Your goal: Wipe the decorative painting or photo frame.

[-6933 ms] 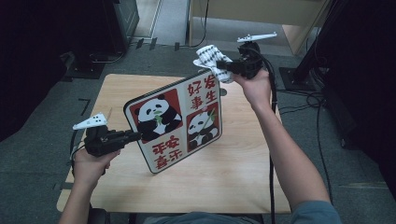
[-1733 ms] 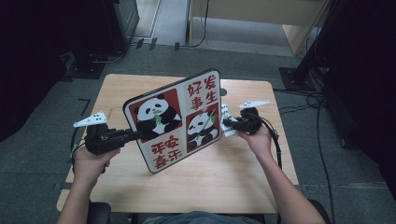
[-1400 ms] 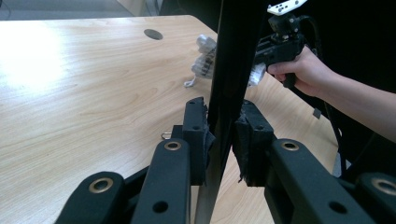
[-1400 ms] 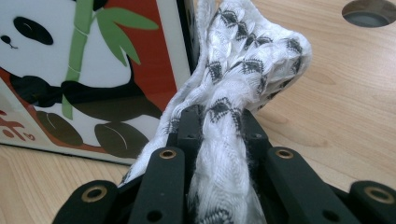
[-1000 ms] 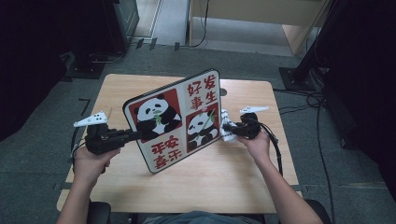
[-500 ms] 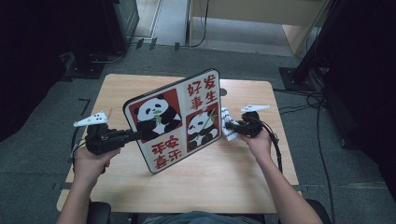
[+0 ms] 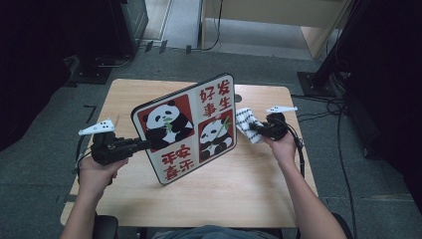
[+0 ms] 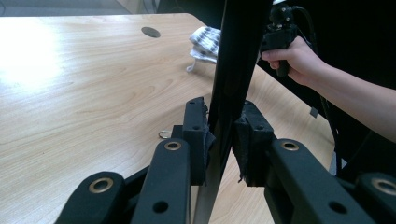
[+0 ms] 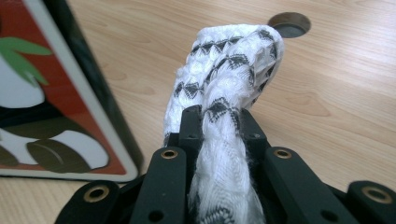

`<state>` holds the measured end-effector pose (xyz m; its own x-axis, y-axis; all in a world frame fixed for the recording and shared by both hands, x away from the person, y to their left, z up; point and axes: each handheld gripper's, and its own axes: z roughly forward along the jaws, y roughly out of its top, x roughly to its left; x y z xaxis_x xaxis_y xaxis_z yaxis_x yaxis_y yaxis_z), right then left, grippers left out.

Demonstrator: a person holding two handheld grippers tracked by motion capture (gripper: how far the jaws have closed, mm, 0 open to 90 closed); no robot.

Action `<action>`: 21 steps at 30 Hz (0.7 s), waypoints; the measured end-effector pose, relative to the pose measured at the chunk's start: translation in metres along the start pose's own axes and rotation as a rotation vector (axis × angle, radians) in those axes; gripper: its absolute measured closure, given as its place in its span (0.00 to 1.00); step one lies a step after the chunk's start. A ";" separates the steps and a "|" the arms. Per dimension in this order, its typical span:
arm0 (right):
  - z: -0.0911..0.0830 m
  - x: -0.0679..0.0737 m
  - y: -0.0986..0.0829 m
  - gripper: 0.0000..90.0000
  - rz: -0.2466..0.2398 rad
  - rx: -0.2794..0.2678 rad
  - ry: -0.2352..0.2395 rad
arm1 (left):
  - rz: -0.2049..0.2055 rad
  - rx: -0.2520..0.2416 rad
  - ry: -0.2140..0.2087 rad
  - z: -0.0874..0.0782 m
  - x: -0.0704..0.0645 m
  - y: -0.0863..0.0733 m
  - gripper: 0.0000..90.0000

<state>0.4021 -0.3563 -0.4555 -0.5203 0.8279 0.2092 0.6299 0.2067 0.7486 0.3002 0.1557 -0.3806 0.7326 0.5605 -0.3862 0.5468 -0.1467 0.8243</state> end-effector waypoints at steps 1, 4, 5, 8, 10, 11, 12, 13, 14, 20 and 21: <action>0.000 -0.003 0.000 0.87 0.002 -0.003 -0.006 | 0.000 0.000 0.000 0.000 0.000 0.000 0.85; -0.001 -0.010 0.000 0.86 0.018 -0.013 -0.021 | 0.001 0.000 0.000 0.000 0.000 0.000 0.85; -0.002 -0.013 0.000 0.87 0.023 -0.013 -0.027 | 0.000 0.000 0.000 0.000 0.000 0.000 0.85; -0.003 -0.020 0.000 0.86 0.035 -0.017 -0.046 | 0.000 0.000 0.000 0.000 0.000 0.000 0.85; -0.002 -0.025 -0.001 0.86 0.033 -0.014 -0.065 | 0.000 0.001 0.000 0.000 0.000 0.000 0.85; -0.002 -0.028 -0.002 0.86 0.036 -0.009 -0.077 | 0.000 0.000 0.000 0.000 0.000 0.000 0.85; -0.001 -0.030 -0.002 0.86 0.041 -0.009 -0.087 | 0.000 0.001 0.000 0.000 0.000 0.000 0.85; 0.000 -0.032 -0.003 0.86 0.045 -0.004 -0.099 | 0.000 0.002 0.001 0.000 0.000 0.000 0.85; 0.002 -0.035 -0.005 0.86 0.049 -0.002 -0.107 | 0.000 0.001 0.001 0.000 0.000 0.000 0.85; 0.011 -0.042 -0.010 0.84 0.066 0.028 -0.118 | -0.003 -0.001 0.000 0.000 0.000 0.000 0.85; 0.012 -0.042 -0.011 0.84 0.065 0.030 -0.117 | -0.003 -0.001 0.001 0.000 0.000 0.000 0.85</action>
<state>0.4238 -0.3877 -0.4800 -0.4081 0.8948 0.1809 0.6783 0.1645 0.7162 0.3006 0.1557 -0.3812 0.7305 0.5617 -0.3884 0.5485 -0.1439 0.8236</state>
